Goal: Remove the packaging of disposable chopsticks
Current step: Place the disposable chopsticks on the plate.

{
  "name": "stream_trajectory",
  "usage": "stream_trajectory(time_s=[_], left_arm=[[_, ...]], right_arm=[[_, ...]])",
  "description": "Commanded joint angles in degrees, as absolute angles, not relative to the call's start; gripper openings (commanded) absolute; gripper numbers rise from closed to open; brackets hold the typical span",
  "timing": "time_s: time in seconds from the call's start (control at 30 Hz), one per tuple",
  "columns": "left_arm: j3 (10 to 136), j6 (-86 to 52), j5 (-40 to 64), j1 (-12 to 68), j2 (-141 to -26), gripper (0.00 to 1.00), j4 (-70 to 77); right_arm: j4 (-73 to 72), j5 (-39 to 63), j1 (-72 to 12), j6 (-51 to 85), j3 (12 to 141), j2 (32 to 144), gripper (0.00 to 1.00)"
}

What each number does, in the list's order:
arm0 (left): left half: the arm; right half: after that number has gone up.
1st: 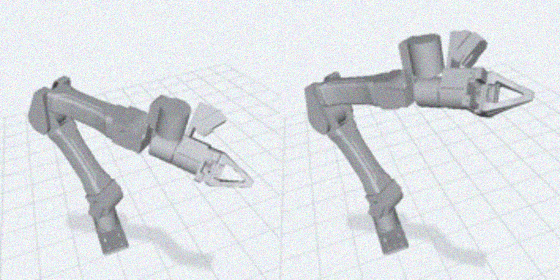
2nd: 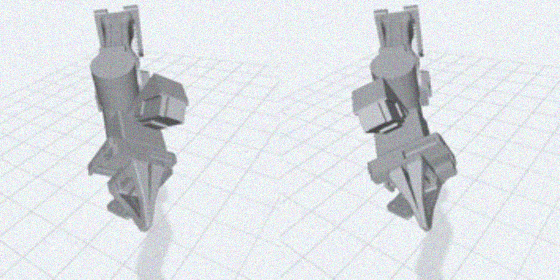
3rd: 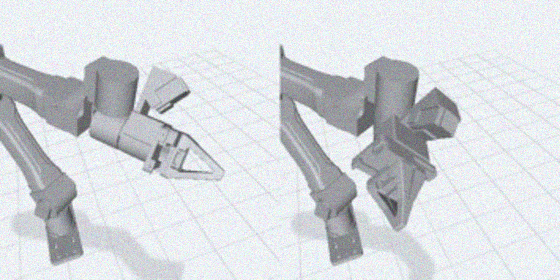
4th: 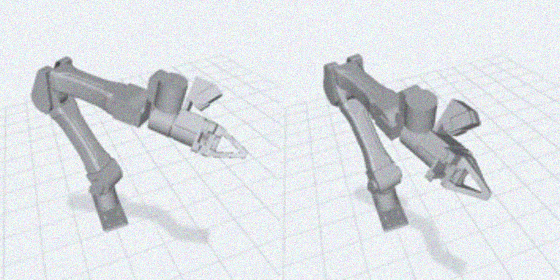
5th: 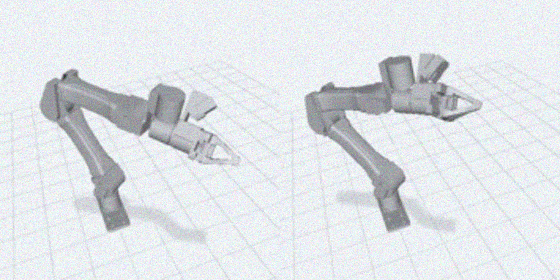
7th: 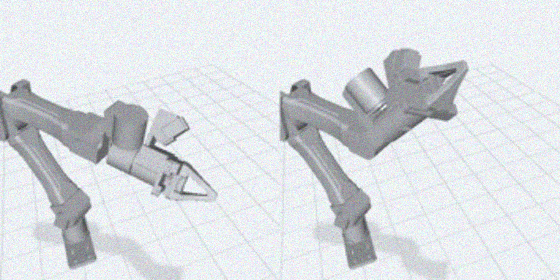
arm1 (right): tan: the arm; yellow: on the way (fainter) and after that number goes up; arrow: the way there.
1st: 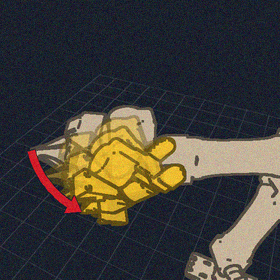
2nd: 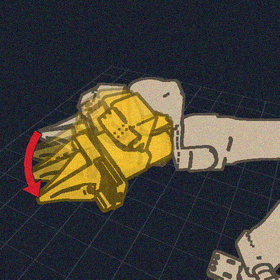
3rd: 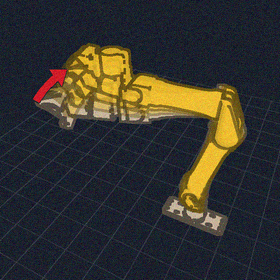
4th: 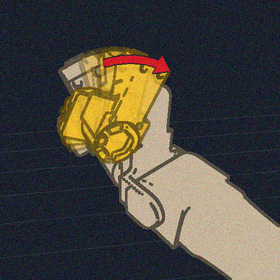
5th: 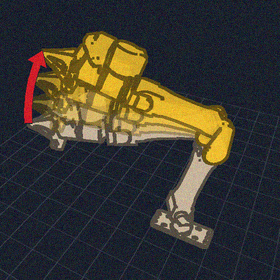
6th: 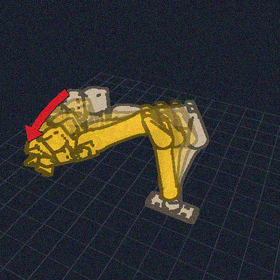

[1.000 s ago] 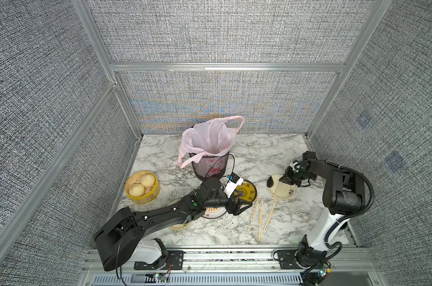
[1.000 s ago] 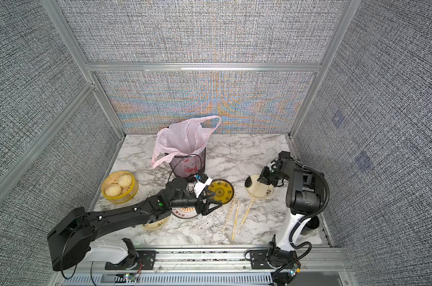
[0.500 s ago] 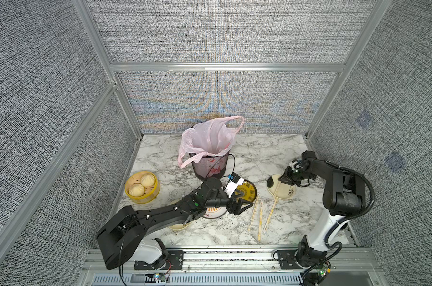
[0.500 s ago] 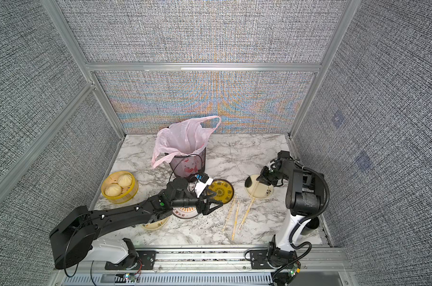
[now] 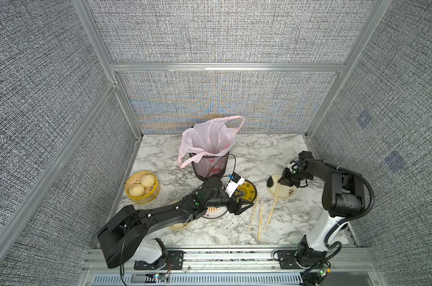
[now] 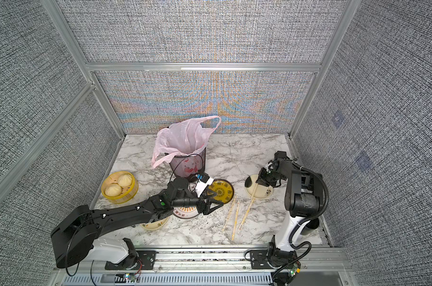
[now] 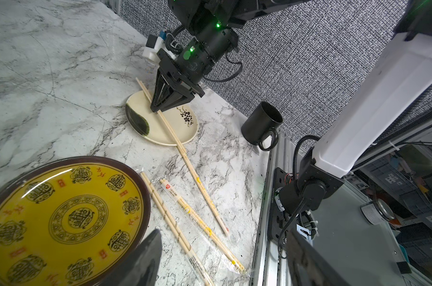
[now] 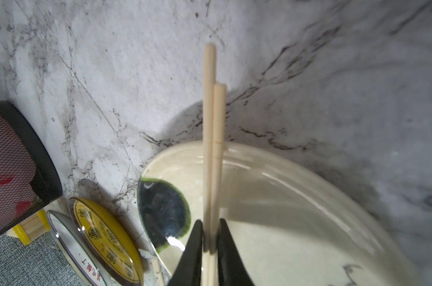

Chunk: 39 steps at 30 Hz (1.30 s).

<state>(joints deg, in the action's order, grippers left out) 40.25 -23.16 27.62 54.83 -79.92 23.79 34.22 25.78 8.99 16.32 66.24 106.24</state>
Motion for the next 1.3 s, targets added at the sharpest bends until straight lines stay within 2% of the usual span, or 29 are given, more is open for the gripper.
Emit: stream_trajectory(time_s=[0.0,0.2,0.6,0.93,1.27], left_arm=[[40.3,-23.0,28.5,54.8,-79.6,0.79,25.3],[40.2,-23.1,28.3,54.8,-79.8,0.79,25.6],[40.3,-23.3,28.5,54.8,-80.1,0.79,25.8],[40.4,-23.3,28.6,54.8,-80.3,0.79,25.8],[40.3,-23.3,28.4,54.8,-80.2,0.79,25.8]], right_arm=[[36.0,24.3,8.5,15.6,66.0,105.5,0.15],[35.9,24.1,8.2,15.4,66.3,105.8,0.16],[36.0,23.4,7.5,15.2,66.2,104.9,0.24],[37.0,21.6,7.2,15.1,66.1,103.7,0.26],[37.9,18.7,6.5,15.3,65.5,100.3,0.35]])
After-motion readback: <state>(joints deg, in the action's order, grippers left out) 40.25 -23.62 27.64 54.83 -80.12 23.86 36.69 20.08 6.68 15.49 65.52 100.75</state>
